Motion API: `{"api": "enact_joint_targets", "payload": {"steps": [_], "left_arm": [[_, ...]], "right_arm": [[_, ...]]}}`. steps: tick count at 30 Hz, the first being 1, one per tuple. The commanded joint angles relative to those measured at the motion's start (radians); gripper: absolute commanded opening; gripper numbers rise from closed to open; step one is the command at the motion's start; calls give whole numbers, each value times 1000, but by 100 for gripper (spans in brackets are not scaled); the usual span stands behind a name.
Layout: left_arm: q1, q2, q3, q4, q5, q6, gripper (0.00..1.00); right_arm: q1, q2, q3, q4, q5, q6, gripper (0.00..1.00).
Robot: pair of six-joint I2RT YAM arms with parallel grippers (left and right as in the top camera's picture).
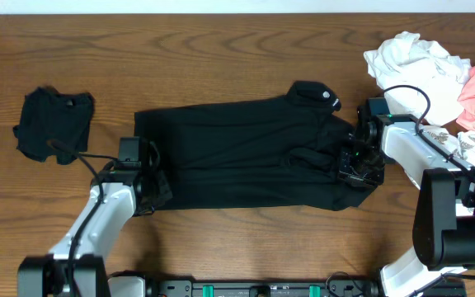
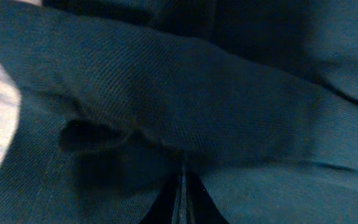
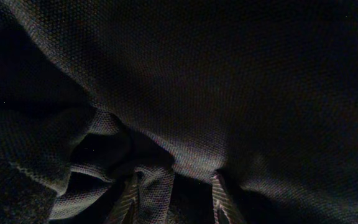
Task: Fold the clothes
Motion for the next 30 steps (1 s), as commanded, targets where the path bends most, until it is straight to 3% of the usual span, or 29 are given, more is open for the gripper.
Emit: {"api": "enact_joint_targets", "payload": {"steps": [1, 8, 13, 18, 24, 30], "left_arm": [[4, 44, -8, 57, 2, 28, 6], [4, 89, -8, 249, -17, 28, 12], [4, 84, -3, 277, -16, 27, 13], [4, 83, -3, 233, -16, 27, 13], [4, 82, -3, 36, -16, -13, 6], [4, 82, -3, -10, -16, -18, 6]], "right_arm": [[-14, 48, -34, 36, 107, 3, 38], [-14, 48, -34, 30, 107, 3, 39], [-14, 48, -34, 31, 107, 3, 39], [-14, 48, -34, 33, 107, 3, 39], [-13, 48, -34, 40, 106, -5, 39], [-10, 22, 17, 39, 84, -144, 38]]}}
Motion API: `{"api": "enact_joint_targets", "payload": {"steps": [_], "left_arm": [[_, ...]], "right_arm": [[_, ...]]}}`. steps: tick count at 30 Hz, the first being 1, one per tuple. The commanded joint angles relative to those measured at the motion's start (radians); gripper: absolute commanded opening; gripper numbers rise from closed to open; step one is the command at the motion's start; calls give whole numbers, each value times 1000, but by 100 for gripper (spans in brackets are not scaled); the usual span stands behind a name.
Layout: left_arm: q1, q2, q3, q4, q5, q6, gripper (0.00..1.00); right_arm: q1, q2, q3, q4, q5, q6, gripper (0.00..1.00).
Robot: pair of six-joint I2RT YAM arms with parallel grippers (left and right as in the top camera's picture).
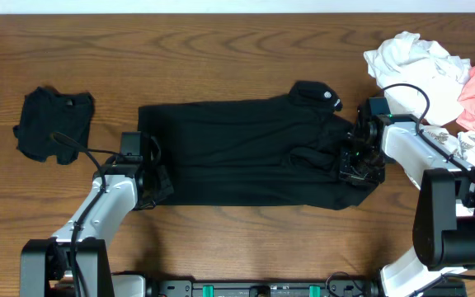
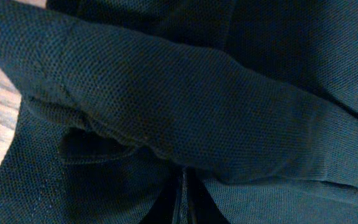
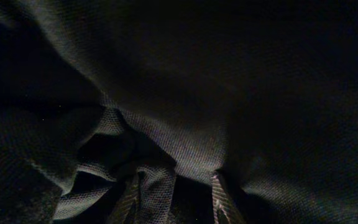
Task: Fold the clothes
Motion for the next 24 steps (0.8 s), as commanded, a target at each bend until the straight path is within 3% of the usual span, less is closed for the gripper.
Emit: {"api": "enact_joint_targets", "payload": {"steps": [1, 5, 11, 18, 24], "left_arm": [[4, 30, -35, -21, -16, -12, 6], [4, 30, -35, -2, -15, -12, 6], [4, 30, -34, -2, -15, -12, 7], [4, 30, -34, -2, -16, -12, 7], [4, 30, -34, -2, -15, -12, 7]], "right_arm": [[-8, 7, 32, 23, 76, -87, 38], [15, -92, 127, 4, 34, -128, 41], [140, -216, 211, 11, -220, -311, 46], [366, -192, 192, 32, -246, -312, 48], [557, -128, 188, 147, -351, -311, 47]]}}
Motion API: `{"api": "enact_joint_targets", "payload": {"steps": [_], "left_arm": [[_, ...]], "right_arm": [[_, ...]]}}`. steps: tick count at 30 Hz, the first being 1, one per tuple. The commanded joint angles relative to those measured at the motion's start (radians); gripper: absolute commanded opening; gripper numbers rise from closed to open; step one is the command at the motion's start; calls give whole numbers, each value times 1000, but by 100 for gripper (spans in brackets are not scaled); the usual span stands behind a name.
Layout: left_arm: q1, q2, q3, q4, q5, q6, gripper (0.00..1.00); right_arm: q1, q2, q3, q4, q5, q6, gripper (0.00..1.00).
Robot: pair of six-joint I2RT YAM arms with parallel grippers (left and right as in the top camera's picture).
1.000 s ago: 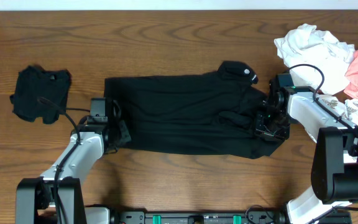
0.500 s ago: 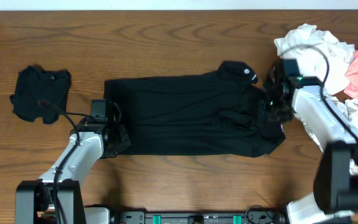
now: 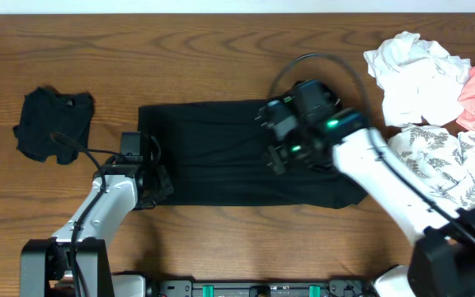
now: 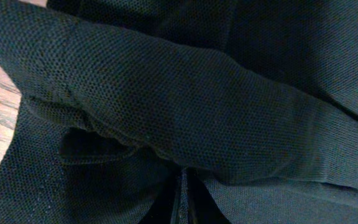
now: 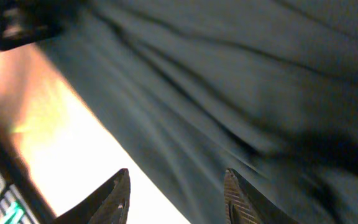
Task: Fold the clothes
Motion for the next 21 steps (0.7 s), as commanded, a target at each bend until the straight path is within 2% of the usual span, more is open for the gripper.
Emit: {"api": "enact_joint_targets", "payload": {"steps": [1, 9, 21], "left_arm": [[4, 30, -34, -11, -16, -9, 7], [4, 30, -34, -11, -16, -9, 7], [4, 30, -34, -11, -16, -9, 8]], "right_arm": [[91, 36, -4, 50, -79, -19, 47], [229, 180, -4, 150, -76, 27, 48], [243, 280, -4, 240, -42, 46, 47]]}}
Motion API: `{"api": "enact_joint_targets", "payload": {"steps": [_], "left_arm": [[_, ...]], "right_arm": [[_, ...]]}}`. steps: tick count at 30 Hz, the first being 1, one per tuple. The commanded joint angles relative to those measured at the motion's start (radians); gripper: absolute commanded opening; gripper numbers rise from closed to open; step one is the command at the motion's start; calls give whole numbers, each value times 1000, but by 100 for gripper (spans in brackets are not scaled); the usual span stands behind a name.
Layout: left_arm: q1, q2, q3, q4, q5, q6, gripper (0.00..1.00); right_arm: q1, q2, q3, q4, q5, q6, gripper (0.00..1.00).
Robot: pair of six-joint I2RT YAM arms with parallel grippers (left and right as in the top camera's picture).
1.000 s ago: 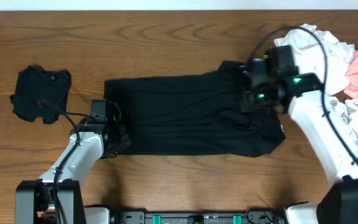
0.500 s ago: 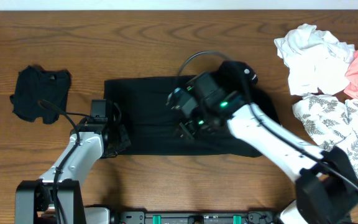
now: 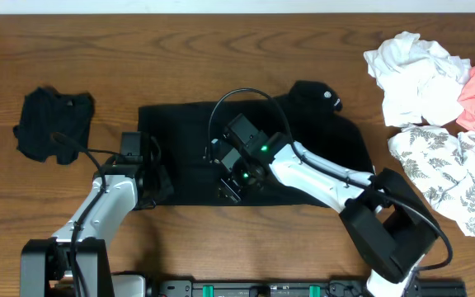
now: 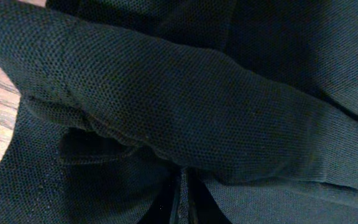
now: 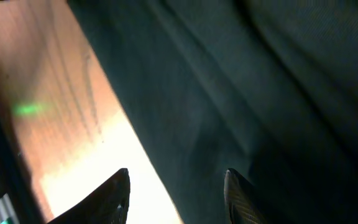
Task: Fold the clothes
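A black garment lies spread flat across the middle of the table. My left gripper sits at its lower left corner. In the left wrist view the gripper is shut on a thick fold of the black fabric. My right gripper hovers over the garment's front edge near the middle. In the right wrist view the right gripper is open and holds nothing, with black cloth and bare wood beneath it.
A small folded black garment lies at the far left. At the right edge there is a pile: a white garment, a pink one and a leaf-patterned one. The wooden table extends behind.
My open right gripper has moved left and nearer, from above the garment's middle right to its front edge. The left gripper still grips the same corner.
At first both grippers were shut on the black garment, the left on its lower left corner and the right on its bunched right end. A second later little had changed. Then the right had let go and stood open over the middle; now it is over the front edge.
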Motion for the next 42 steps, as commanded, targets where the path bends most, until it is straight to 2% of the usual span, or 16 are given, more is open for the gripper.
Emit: {"api": "enact_joint_targets", "payload": {"steps": [1, 12, 19, 27, 42], "left_arm": [[4, 30, -34, -12, -16, -9, 8], [4, 30, -34, -13, -16, -9, 8], [4, 18, -30, -27, -16, -9, 8], [4, -81, -27, -39, -13, -9, 8], [4, -101, -27, 33, -9, -9, 8]], "right_arm": [[8, 18, -3, 23, 11, 12, 48], [11, 73, -3, 10, 15, 101, 48], [11, 77, -4, 10, 20, 101, 49], [11, 77, -3, 6, 30, 102, 50], [11, 77, -3, -2, 30, 105, 50]]}}
